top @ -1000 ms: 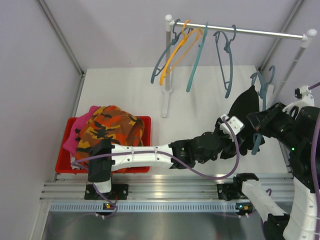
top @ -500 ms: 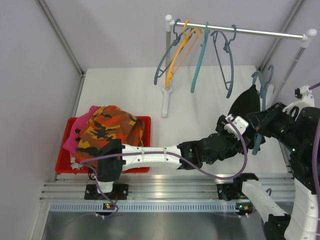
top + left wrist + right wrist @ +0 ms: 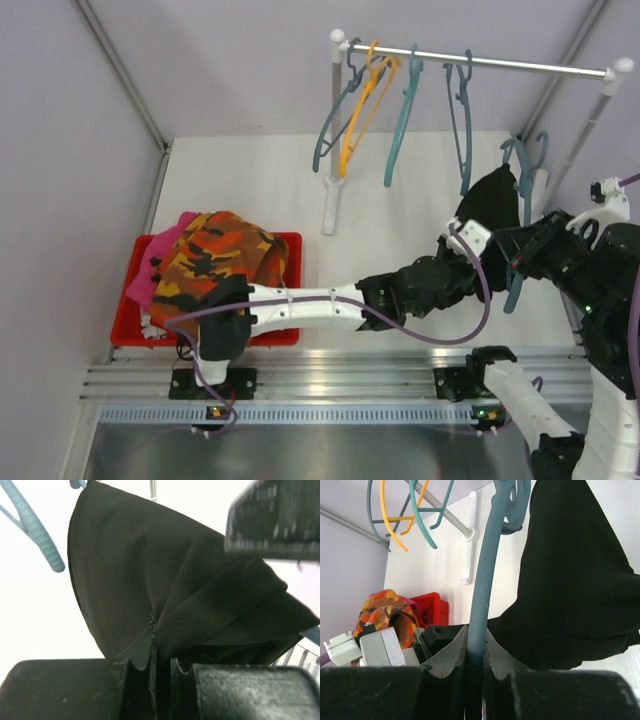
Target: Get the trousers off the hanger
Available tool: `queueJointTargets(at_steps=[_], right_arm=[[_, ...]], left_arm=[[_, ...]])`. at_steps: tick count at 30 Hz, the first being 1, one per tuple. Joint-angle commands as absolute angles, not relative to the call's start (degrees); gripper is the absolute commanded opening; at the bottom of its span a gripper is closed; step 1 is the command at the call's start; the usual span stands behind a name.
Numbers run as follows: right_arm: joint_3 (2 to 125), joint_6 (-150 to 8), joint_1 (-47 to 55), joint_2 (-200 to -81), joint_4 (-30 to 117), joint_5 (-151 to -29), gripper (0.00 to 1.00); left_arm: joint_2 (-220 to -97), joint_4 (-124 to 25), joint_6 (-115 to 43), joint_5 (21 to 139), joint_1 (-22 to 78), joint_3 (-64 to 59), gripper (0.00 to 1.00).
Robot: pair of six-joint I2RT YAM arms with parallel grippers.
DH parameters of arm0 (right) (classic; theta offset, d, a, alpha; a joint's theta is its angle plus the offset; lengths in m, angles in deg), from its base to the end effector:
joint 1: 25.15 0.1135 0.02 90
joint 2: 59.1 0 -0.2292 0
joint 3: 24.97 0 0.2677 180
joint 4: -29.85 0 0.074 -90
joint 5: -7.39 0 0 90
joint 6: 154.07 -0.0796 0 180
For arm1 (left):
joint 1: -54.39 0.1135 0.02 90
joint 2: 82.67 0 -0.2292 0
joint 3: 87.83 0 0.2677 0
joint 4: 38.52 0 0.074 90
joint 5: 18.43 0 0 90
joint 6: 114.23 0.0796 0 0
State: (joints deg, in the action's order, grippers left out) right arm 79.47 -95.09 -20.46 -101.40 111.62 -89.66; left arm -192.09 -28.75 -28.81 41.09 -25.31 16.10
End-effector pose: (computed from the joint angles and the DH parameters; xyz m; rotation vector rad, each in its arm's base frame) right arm 0.1185 0.0195 0.4530 0.3609 1.9138 0.5347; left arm 0.1300 -0.4895 0.3147 0.5631 1.4520 -0.7786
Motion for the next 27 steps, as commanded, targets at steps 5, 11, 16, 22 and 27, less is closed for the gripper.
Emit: queueJointTargets(at_steps=[5, 11, 16, 22, 27], right_arm=[[76.1, -93.2, -19.5, -98.7, 103.3, -87.4, 0.00], [73.4, -92.9, -19.5, -97.7, 103.0, -86.2, 0.00], [69.9, -93.7, -19.4, -95.9, 100.6, -86.2, 0.00], [63.6, -94.6, -19.5, -92.9, 97.5, -86.2, 0.00], [59.3, -95.1, -19.5, -90.4, 96.6, -85.3, 0.00]], left_arm=[[-184.2, -24.5, -29.6, 42.6, -22.5, 16.6, 0.00], [-179.4, -25.3, -31.4, 47.1, -20.0, 17.6, 0.00], [-177.1, -26.6, -30.5, 49.1, -19.7, 19.4, 0.00], [-176.4, -30.0, -29.3, 50.5, -19.1, 24.8, 0.00], [-175.5, -32.8, -29.0, 52.9, -18.7, 29.1, 0.00]])
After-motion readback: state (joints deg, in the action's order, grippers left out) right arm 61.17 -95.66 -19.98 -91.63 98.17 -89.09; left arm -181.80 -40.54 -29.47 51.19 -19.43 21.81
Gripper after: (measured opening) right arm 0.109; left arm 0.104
